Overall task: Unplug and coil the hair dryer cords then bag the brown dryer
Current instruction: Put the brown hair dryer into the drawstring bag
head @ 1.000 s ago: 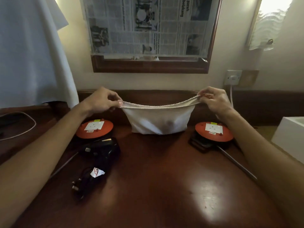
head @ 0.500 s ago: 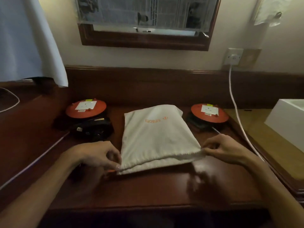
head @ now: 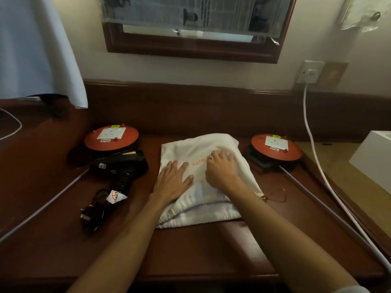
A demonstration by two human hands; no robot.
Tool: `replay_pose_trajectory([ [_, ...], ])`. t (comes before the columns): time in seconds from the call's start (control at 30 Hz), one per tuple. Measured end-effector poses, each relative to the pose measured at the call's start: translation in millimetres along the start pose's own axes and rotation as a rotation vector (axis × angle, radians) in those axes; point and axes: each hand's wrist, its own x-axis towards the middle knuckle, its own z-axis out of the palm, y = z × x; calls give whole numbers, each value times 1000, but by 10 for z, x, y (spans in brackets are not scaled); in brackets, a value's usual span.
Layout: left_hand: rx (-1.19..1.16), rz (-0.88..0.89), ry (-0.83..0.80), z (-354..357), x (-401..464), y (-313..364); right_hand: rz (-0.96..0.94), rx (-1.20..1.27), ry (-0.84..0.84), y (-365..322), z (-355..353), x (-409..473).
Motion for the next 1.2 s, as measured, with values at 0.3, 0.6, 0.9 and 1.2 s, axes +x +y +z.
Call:
replay_pose_trajectory([
  [0.3,85,-20,19,87,44,-16,-126,-337,-182,-120,240,216],
  [0.6,192,-26,14,-248,249,80,-191,-245,1,-93,-16,366],
  [0.9,11,-31,-36,4,317,7,-89,-561,-263,-44,258,277],
  [1.2,79,-38,-29,45,411,-61,-176,-485,-225,331,334,306],
])
